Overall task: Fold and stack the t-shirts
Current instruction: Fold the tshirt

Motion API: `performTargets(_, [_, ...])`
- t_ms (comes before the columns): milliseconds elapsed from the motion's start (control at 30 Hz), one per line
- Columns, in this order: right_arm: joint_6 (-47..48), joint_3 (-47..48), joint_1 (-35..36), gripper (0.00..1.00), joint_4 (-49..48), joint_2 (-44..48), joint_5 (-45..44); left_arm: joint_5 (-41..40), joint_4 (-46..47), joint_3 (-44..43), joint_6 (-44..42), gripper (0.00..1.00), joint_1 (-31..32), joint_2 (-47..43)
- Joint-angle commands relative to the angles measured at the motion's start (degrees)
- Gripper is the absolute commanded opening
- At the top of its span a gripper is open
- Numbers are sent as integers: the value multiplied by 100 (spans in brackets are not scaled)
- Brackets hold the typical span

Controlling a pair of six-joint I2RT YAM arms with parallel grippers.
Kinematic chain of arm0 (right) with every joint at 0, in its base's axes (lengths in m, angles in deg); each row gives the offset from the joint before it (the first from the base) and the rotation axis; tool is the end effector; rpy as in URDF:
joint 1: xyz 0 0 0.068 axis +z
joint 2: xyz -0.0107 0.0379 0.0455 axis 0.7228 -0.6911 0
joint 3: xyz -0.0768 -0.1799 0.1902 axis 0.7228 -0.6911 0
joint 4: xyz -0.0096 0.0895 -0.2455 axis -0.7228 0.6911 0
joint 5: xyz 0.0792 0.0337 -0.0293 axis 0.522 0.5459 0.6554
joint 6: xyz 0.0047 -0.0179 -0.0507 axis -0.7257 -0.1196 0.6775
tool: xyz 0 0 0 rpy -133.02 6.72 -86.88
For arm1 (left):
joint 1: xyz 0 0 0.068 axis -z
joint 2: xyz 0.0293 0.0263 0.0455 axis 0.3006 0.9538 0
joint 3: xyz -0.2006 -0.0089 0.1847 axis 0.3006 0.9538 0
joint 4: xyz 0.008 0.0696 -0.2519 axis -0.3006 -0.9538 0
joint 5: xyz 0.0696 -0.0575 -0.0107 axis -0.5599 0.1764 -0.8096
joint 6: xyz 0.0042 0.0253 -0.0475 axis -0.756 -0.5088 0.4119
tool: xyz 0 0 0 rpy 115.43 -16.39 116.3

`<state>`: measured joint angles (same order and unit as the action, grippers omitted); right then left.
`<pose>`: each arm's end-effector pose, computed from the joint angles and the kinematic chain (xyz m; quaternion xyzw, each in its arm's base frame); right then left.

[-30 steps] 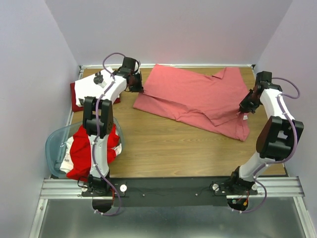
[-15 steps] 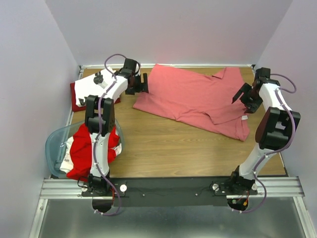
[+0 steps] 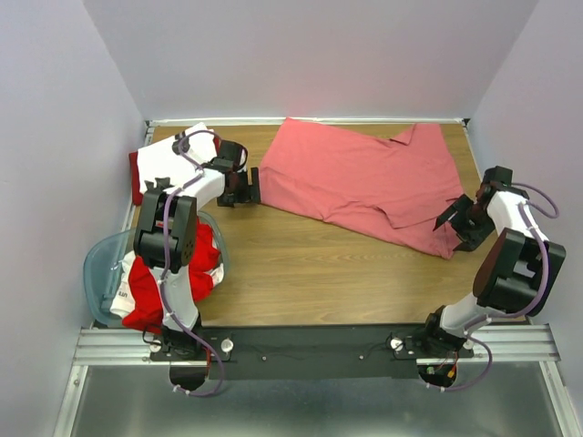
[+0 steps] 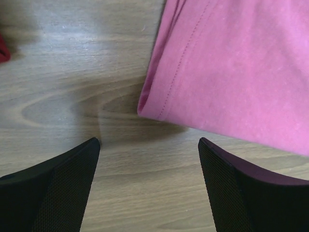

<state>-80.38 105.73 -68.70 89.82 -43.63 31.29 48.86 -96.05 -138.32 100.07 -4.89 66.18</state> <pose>0.2673 -0.1069 0.2074 0.4064 0.9053 0.0480 0.1134 0.3932 -0.0901 0.1760 -0.0491 0.9639 -0.0993 0.2420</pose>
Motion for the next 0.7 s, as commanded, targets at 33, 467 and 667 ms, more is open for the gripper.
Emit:
performTargets(33, [-19,-168,-114,78,0,182,267,18,631,159,244,87,-38,-46])
performTargets(467, [200,-397,-720,70,-17,15,285,194,720,-500,385,80,-38,595])
performTargets(667, [200,-415,-720,61,-149,-73,522,238,711,-413,429,74,-38,666])
